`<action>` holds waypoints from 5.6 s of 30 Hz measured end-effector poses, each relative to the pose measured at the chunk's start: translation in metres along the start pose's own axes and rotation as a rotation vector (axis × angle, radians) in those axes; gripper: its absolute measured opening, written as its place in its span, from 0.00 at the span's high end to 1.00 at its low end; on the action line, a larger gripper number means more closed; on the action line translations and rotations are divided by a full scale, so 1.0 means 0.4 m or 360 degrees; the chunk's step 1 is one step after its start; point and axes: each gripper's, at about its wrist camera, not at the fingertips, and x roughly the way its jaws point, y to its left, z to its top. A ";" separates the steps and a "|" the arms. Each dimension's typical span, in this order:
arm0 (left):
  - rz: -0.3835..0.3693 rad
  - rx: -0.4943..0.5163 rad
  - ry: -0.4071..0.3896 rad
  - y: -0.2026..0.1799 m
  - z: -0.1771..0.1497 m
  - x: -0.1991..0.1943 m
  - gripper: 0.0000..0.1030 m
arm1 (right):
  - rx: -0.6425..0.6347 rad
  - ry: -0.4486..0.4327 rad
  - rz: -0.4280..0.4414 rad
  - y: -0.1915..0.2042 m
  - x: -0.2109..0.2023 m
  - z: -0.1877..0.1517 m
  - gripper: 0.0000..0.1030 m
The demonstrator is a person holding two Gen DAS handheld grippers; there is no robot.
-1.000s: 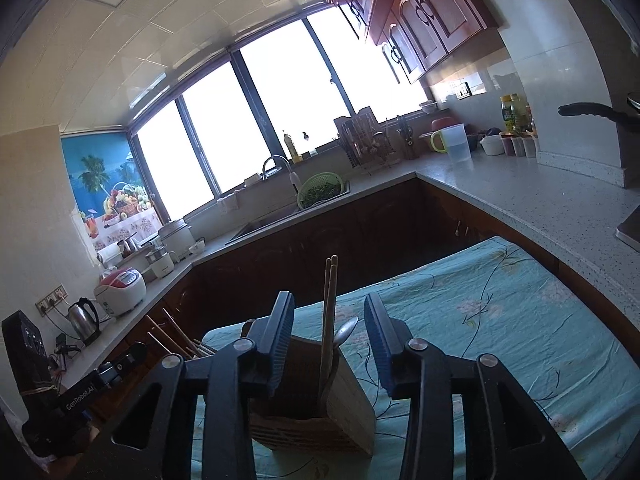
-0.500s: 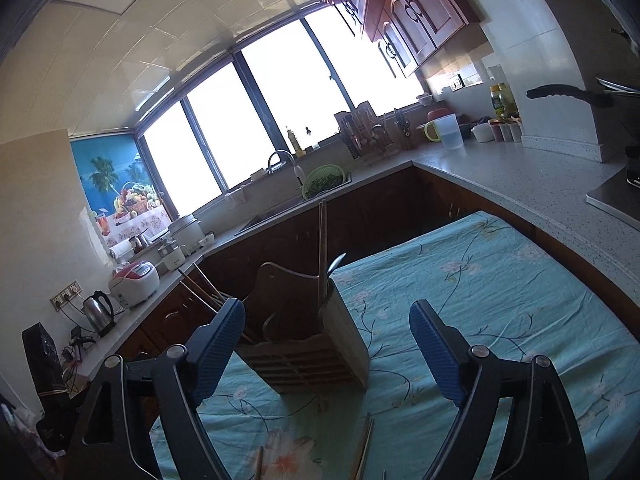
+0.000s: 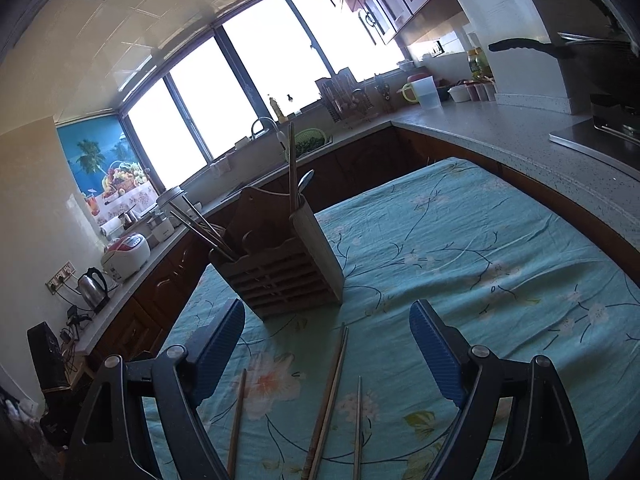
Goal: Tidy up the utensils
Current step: 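Move both grippers back down to the remaining chopsticks, then grasp a wooden chopstick with the left gripper while the right gripper grasps another, then lift both chopsticks and lower them upright into the wooden holder, then open both grippers to release the chopsticks into the holder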
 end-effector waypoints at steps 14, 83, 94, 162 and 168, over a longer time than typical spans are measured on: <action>0.0018 0.0027 0.0177 -0.015 -0.061 0.019 0.27 | -0.0140 0.0174 -0.0032 0.030 0.038 -0.103 0.21; -0.0240 0.0149 0.0129 -0.043 0.090 -0.013 0.96 | -0.0282 0.0297 0.0173 0.122 0.088 0.060 0.95; -0.0330 0.0130 -0.0028 -0.018 0.116 -0.146 0.96 | -0.0346 0.0040 0.0206 0.167 -0.029 0.159 0.95; -0.0132 0.0187 -0.0384 -0.144 0.310 0.283 0.97 | -0.0238 -0.0163 0.0024 0.160 0.322 0.276 0.95; -0.0123 0.0183 -0.0382 -0.125 0.301 0.282 0.97 | -0.0241 -0.0153 0.0022 0.159 0.326 0.282 0.95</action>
